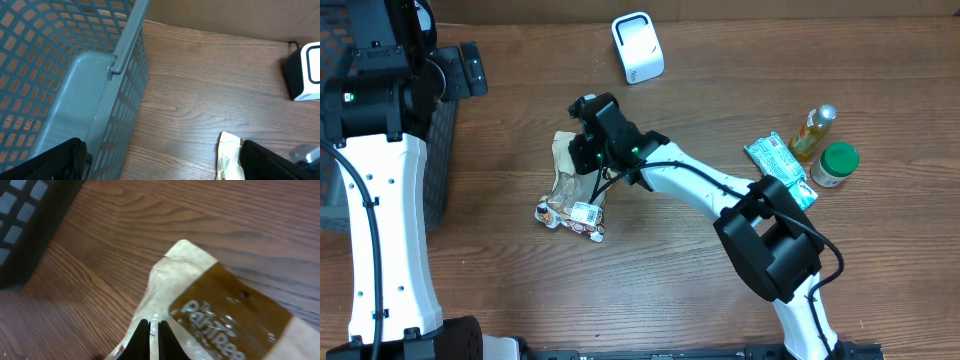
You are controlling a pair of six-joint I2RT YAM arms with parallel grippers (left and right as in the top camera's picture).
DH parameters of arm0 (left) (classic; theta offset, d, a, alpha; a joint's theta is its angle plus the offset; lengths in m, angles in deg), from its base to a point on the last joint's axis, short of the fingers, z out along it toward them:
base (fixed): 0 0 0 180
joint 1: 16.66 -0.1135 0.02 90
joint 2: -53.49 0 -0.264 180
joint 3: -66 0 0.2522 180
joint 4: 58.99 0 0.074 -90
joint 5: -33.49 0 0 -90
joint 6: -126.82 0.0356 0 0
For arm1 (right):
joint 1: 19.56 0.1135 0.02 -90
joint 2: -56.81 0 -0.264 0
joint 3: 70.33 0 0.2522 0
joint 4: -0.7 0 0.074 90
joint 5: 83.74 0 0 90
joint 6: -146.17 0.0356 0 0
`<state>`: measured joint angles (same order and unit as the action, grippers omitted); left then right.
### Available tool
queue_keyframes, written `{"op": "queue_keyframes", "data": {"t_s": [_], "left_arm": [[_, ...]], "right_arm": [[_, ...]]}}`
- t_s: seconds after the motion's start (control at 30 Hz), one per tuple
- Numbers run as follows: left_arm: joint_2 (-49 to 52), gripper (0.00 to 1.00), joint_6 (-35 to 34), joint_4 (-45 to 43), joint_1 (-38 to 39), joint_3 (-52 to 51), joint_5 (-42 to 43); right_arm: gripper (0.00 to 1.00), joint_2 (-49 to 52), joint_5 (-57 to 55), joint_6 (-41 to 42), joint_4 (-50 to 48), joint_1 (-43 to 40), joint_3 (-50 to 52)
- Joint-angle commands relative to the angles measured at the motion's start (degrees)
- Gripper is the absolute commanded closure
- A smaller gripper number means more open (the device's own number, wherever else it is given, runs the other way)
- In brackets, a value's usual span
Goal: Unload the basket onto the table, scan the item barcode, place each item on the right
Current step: 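Grasp the Pantry bag with the right gripper and drag it right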
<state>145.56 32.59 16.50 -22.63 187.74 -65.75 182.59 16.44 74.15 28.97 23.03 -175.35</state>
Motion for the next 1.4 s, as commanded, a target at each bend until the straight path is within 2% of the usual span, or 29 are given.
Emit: {"op": "queue_keyframes", "data": {"t_s": [0.0, 0.33, 0.57, 1.13, 1.37], "left_arm": [[0.20, 0.00, 0.85, -0.22, 0.76, 0.00, 0.09], [0.20, 0.00, 0.85, -0.22, 0.76, 0.00, 0.11], [0.20, 0.01, 0.85, -0.22, 0.76, 0.00, 0.09], [0.20, 0.01, 0.85, -0.22, 0.76, 0.00, 0.09], [0.20, 0.00, 0.85, -0.22, 0.76, 0.00, 0.09]], "right_arm": [[0.96, 3.32, 0.39, 0.02, -0.90, 0.59, 0.57], [0.96, 5.18, -2.51, 0.02, 1.44, -0.15, 0.57], [0.96, 4.55, -7.39, 3.39, 10.12, -2.43, 0.48], [0.96, -0.85, -7.56, 3.50, 32.13, -6.08, 0.24], [0.96, -2.03, -7.06, 3.48, 44.06, -6.08, -7.23]]}}
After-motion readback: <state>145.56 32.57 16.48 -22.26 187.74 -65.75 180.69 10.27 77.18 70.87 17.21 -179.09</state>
